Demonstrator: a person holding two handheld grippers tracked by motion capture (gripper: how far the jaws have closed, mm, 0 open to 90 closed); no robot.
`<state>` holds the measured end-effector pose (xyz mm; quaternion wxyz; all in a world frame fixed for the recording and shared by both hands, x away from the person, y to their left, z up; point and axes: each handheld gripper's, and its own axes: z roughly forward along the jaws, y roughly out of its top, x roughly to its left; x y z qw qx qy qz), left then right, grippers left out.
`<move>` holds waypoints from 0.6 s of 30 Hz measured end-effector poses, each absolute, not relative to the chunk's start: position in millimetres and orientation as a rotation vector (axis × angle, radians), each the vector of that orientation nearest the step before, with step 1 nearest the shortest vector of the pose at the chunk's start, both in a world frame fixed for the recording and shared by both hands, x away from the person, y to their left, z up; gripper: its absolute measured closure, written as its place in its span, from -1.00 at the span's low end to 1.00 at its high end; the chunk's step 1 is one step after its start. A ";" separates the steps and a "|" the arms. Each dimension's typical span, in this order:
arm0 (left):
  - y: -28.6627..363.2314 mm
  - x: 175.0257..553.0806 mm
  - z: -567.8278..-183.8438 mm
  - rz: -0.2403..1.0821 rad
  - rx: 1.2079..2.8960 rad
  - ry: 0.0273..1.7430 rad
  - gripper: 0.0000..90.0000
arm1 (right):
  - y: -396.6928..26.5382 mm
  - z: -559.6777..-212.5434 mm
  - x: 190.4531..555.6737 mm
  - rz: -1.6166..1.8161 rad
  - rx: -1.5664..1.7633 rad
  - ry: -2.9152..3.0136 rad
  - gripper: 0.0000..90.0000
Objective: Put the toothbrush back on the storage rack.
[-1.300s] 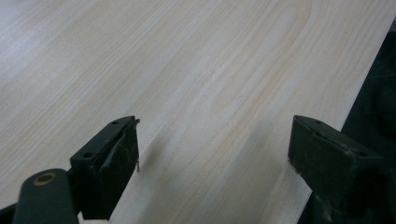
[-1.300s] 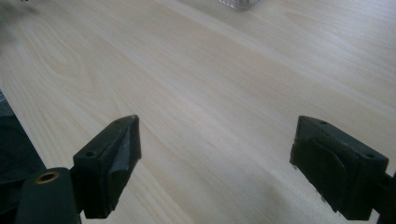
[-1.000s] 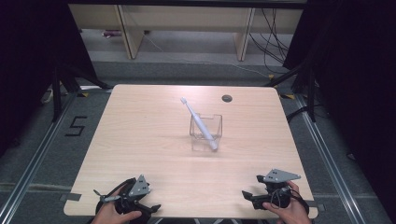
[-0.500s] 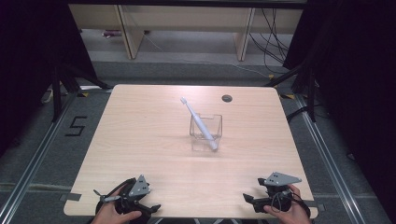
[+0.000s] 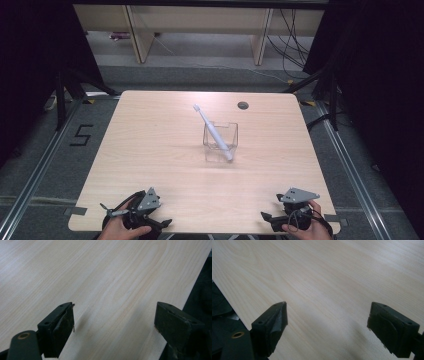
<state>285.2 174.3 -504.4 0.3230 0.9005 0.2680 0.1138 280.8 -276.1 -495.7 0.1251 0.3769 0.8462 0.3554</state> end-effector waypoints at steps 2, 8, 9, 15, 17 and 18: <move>174.4 285.2 -504.2 0.294 2.365 0.700 -0.65 | -276.6 -495.6 281.5 1.039 1.090 2.504 -0.64; 174.3 285.3 -504.4 0.298 2.363 0.703 -0.65 | -275.4 -495.2 279.9 1.007 1.086 2.488 -0.64; 174.3 285.3 -504.3 0.299 2.364 0.702 -0.65 | -275.2 -495.4 279.8 1.009 1.087 2.488 -0.64; 174.3 285.4 -504.4 0.299 2.364 0.703 -0.65 | -275.2 -495.8 280.6 1.014 1.075 2.497 -0.64; 174.3 285.4 -504.3 0.299 2.364 0.702 -0.65 | -274.4 -495.4 278.1 1.008 1.124 2.486 -0.64; 174.4 285.3 -504.2 0.297 2.365 0.701 -0.65 | -275.6 -495.2 279.3 1.002 1.095 2.484 -0.64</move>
